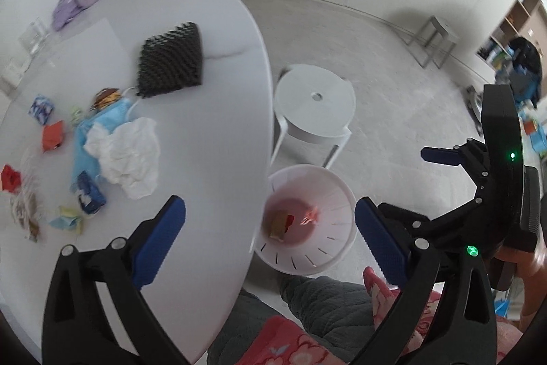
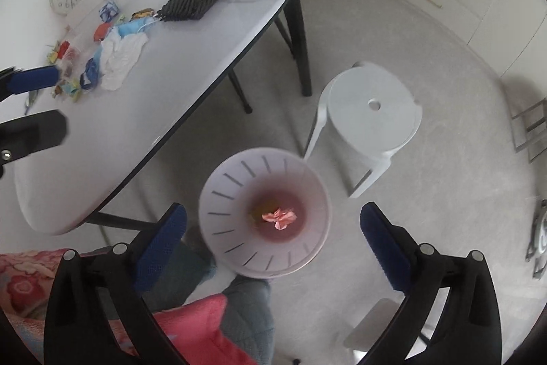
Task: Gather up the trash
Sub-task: 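Drop the cardboard and pink paper into the white bin from both tools, then grasp the snack wrapper with the left tool while the right tool grasps the clear bottle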
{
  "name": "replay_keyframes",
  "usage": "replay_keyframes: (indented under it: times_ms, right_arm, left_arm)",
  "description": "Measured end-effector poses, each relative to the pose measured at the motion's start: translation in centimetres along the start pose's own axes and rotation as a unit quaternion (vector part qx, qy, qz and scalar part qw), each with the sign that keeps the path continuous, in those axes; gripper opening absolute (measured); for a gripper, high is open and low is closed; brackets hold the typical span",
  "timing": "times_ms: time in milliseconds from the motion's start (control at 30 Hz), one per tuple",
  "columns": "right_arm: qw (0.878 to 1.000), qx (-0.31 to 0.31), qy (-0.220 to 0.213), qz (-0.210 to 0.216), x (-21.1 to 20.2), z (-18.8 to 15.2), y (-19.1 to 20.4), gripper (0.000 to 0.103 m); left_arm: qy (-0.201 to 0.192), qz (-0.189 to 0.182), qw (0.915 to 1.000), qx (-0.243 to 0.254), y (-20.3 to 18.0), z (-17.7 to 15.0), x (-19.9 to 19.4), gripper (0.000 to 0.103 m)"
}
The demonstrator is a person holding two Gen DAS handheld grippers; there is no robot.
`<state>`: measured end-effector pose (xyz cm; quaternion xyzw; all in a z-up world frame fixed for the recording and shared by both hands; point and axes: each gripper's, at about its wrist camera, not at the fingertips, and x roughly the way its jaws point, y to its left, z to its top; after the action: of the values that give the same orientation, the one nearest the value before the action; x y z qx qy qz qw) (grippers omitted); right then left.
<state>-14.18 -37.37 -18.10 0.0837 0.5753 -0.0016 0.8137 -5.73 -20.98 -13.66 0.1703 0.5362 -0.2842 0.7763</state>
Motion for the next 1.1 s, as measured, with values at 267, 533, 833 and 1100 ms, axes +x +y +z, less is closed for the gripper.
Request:
replay_keyframes:
  times_ms: [267, 533, 833, 1100]
  right_arm:
    - [1.000, 0.023, -0.020, 0.000, -0.6, 2.3, -1.2, 0.101]
    - [1.000, 0.014, -0.022, -0.005, -0.8, 2.7, -0.6, 0.101]
    - [0.998, -0.059, -0.004, 0.009, 0.8, 4.6, 5.3, 0.101]
    - [0.993, -0.107, -0.020, 0.044, 1.2, 8.6, 15.4, 0.101]
  left_arm:
    - [-0.011, 0.015, 0.9995, -0.027, 1.2, -0.1, -0.9, 0.095]
    - [-0.008, 0.022, 0.9989, -0.039, 2.0, -0.3, -0.8, 0.095]
    - [-0.018, 0.081, 0.9899, -0.115, 9.3, -3.7, -2.7, 0.095]
    - [-0.034, 0.129, 0.9708, -0.200, 20.4, -8.1, -5.5, 0.095]
